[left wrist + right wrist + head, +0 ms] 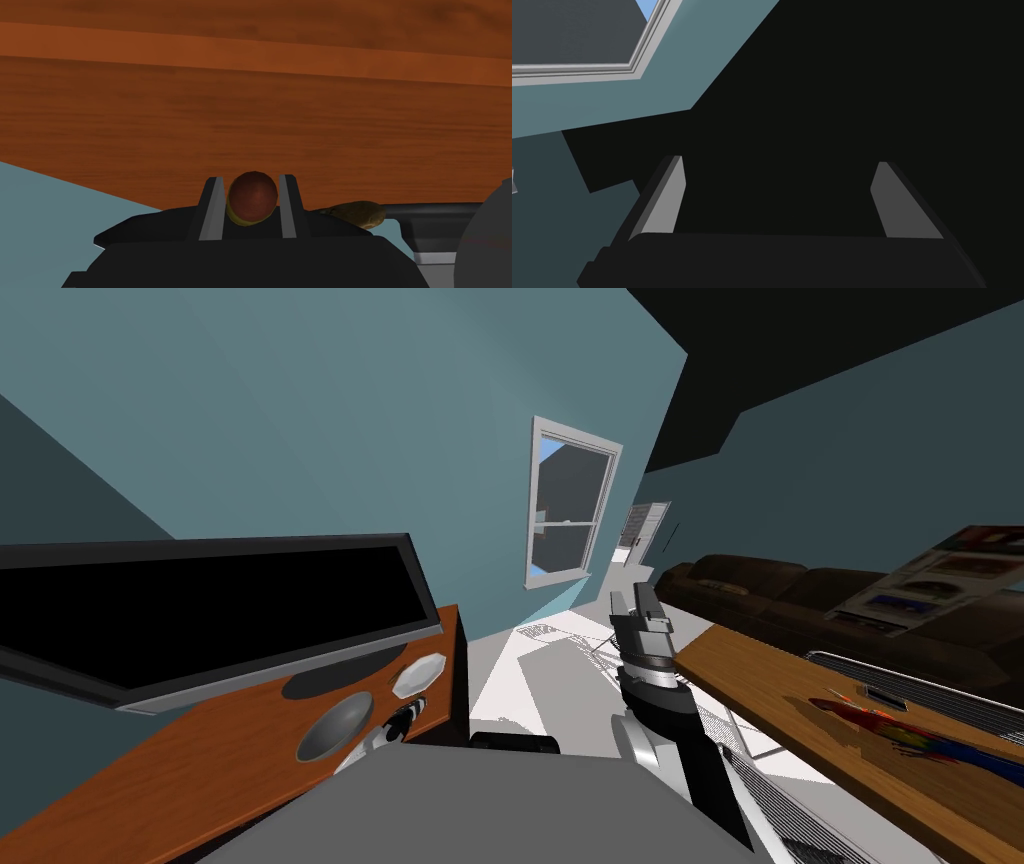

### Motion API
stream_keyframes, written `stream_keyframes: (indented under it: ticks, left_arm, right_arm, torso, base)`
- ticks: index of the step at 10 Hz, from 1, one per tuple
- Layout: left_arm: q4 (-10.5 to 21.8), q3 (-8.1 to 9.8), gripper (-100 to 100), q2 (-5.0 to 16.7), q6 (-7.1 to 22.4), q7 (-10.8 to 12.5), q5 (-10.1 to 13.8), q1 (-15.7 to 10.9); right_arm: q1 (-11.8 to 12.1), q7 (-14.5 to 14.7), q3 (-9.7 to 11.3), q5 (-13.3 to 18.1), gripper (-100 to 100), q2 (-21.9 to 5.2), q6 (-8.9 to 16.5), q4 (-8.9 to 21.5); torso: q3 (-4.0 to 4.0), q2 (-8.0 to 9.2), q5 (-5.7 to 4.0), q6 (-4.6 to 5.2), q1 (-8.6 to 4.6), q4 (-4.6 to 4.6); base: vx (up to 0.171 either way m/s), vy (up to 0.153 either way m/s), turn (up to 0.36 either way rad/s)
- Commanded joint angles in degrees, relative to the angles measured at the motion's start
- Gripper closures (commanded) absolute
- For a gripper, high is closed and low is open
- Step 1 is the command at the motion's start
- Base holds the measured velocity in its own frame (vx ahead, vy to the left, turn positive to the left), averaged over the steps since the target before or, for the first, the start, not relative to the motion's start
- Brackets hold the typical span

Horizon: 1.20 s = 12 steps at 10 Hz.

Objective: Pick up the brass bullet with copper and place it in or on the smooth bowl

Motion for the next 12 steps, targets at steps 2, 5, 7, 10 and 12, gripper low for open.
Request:
stream_keyframes:
  ticks: [2, 5, 7, 10, 12]
  left_arm:
    - [-2.3, -2.55, 100, 1.4, 1.2, 2.0, 2.0, 1.5]
    - [-5.0, -8.38, 100, 3.0, 2.7, 4.7, 4.5, 3.3]
    - [-6.4, -12.20, 100, 3.8, 3.5, 6.1, 5.7, 4.1]
    - [-9.1, -18.08, 100, 5.5, 5.0, 8.8, 8.2, 5.8]
    - [-10.5, -20.84, 100, 6.3, 5.8, 10.1, 9.4, 6.7]
  right_arm:
    - [0.0, 0.0, 0.0, 0.0, 0, 0.0, 0.0, 0.0]
    - [0.0, 0.0, 0.0, 0.0, 0, 0.0, 0.0, 0.0]
    - [0.0, 0.0, 0.0, 0.0, 0, 0.0, 0.0, 0.0]
    - [0.0, 0.0, 0.0, 0.0, 0, 0.0, 0.0, 0.0]
    - [0.0, 0.0, 0.0, 0.0, 0, 0.0, 0.0, 0.0]
  torso:
    - [0.00, 0.01, -0.02, -0.04, -0.02, -0.01]
    - [0.03, 0.05, 0.00, 0.01, 0.01, 0.01]
    - [0.03, 0.05, 0.01, 0.02, -0.01, 0.01]
    - [0.04, 0.06, 0.01, 0.04, -0.05, 0.02]
    - [0.04, 0.07, -0.01, 0.02, -0.09, 0.02]
  base:
    - [0.011, -0.030, 0.040]
    - [0.004, -0.014, 0.031]
    - [0.010, -0.019, 0.028]
    - [0.009, -0.025, 0.040]
    - [0.008, -0.029, 0.041]
